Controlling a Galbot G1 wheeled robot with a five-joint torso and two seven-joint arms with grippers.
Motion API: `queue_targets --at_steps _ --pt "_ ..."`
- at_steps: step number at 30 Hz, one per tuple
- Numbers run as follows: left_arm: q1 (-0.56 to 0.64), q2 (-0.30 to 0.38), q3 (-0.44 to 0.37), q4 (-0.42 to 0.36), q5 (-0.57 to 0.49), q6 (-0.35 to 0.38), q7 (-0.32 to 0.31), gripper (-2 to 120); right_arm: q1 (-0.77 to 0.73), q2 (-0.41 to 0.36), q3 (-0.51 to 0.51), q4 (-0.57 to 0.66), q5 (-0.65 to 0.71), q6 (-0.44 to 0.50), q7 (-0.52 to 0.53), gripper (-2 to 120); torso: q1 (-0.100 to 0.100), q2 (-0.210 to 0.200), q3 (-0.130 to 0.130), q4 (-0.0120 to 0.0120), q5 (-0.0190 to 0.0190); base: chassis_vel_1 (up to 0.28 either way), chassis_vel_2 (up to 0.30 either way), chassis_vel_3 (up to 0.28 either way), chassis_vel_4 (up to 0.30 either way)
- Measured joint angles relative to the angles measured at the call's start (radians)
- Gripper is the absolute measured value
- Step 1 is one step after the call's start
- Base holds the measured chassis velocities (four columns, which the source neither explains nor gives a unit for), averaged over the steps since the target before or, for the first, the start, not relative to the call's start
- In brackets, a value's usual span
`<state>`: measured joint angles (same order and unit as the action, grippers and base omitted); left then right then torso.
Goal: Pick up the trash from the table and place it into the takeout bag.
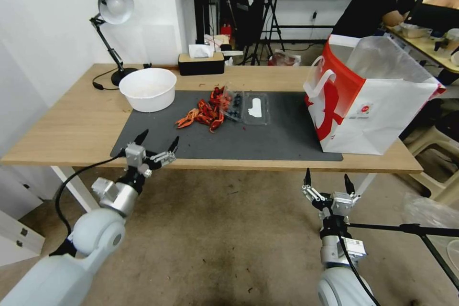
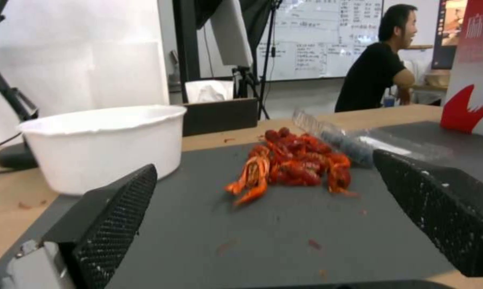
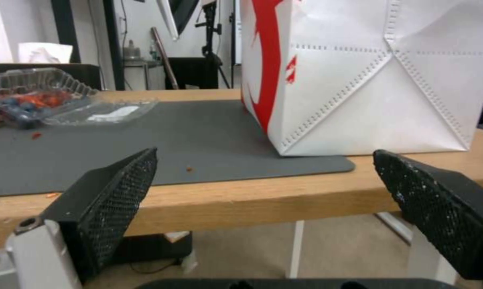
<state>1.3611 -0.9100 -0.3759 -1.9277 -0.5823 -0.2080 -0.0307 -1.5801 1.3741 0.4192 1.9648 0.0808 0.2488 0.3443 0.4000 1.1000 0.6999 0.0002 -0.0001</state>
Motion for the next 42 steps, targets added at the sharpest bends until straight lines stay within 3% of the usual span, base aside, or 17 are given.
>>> queue_targets --at_steps 16,42 --pt "0.116 -0.051 -0.087 -0.001 0.040 -0.050 0.012 100 0.023 -0.008 -0.012 -0.010 0.024 0.030 -0.067 100 0.000 0.000 0.000 0.0000 0.0001 0.000 0.000 0.000 0.000" --pt "0.163 -0.084 -0.109 0.033 0.057 -0.062 -0.001 100 0.021 -0.008 -0.002 -0.012 0.018 0.044 -0.067 100 0.000 0.000 0.000 -0.0001 0.0001 0.000 0.000 0.000 0.000"
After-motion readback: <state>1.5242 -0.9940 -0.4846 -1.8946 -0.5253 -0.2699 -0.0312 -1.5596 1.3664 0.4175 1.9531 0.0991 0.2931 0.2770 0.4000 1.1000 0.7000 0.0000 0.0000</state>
